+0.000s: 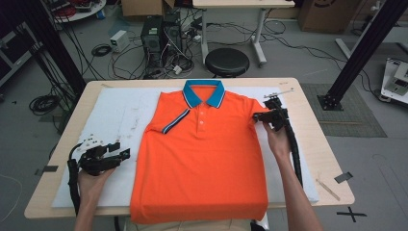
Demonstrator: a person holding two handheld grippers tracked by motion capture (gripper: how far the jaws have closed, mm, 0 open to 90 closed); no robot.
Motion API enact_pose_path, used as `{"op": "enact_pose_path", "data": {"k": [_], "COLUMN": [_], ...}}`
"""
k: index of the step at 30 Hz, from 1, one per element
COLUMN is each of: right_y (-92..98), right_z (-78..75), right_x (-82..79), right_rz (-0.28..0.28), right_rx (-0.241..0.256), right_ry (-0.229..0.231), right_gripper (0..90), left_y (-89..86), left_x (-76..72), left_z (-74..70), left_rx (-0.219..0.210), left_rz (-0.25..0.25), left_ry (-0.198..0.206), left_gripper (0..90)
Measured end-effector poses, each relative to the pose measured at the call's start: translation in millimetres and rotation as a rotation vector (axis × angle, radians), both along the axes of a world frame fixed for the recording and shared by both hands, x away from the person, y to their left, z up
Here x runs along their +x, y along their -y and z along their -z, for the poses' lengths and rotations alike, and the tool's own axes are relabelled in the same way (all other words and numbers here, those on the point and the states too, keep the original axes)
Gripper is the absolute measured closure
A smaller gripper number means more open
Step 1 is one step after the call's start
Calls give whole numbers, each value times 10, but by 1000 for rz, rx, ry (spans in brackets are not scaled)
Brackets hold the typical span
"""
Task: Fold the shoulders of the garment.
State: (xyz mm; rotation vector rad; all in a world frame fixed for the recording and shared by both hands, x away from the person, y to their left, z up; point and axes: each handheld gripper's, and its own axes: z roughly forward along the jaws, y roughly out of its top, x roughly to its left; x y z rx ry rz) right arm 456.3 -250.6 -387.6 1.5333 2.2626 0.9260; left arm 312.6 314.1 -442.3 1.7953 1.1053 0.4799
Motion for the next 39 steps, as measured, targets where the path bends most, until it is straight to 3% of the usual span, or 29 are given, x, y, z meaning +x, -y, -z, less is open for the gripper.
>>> {"op": "enact_pose_path", "data": {"k": [4, 5, 7, 12, 13, 14, 18, 19, 20, 21, 24, 25, 26, 27, 30, 33, 36, 39], "right_y": [-330, -499, -595, -677, -685, -685, -582, -471, -471, -348, -224, -94, -94, 45, 181, 382, 431, 412], "right_z": [63, 120, 176, 247, 237, 237, 102, 19, 19, -50, -91, -99, -99, -84, -44, 100, 157, 281], "right_x": [32, 36, 43, 53, 55, 55, -6, -31, -31, -46, -37, -8, -8, 30, 86, 231, 274, 353], "right_rz": [-68, -100, -120, -130, -146, -146, -127, -96, -96, -53, -15, 24, 24, 68, 106, 161, 178, 168], "right_rx": [-65, -111, -138, -137, -126, -126, -78, -22, -22, 8, 19, 7, 7, -5, -21, -32, -16, -15], "right_ry": [-7, -17, -24, -27, -31, -31, 6, 27, 27, 42, 46, 39, 39, 27, 12, -49, -66, -115], "right_gripper": [854, 854, 853, 819, 700, 700, 596, 566, 566, 544, 536, 536, 536, 538, 542, 575, 588, 601], "left_y": [0, 2, 7, 9, 7, 7, 14, 17, 17, 18, 20, 24, 24, 27, 36, 39, 40, 43], "left_x": [2, 2, 3, 4, 7, 7, 8, 8, 8, 8, 8, 9, 9, 9, 12, 13, 13, 13], "left_z": [2, 3, 5, 5, 5, 5, 7, 7, 7, 7, 8, 9, 9, 10, 10, 11, 11, 11], "left_rx": [-1, -3, -1, 4, 5, 5, 8, 11, 11, 12, 12, 12, 12, 12, 23, 27, 27, 28], "left_rz": [-1, -1, 2, 2, 5, 5, 7, 6, 6, 7, 6, 7, 7, 6, 7, 10, 11, 9], "left_ry": [-2, -4, -4, -5, -4, -4, -6, -6, -6, -6, -6, -7, -7, -7, -7, -10, -10, -9], "left_gripper": [426, 425, 426, 426, 426, 425, 426, 426, 426, 426, 426, 426, 426, 425, 426, 425, 426, 425]}}
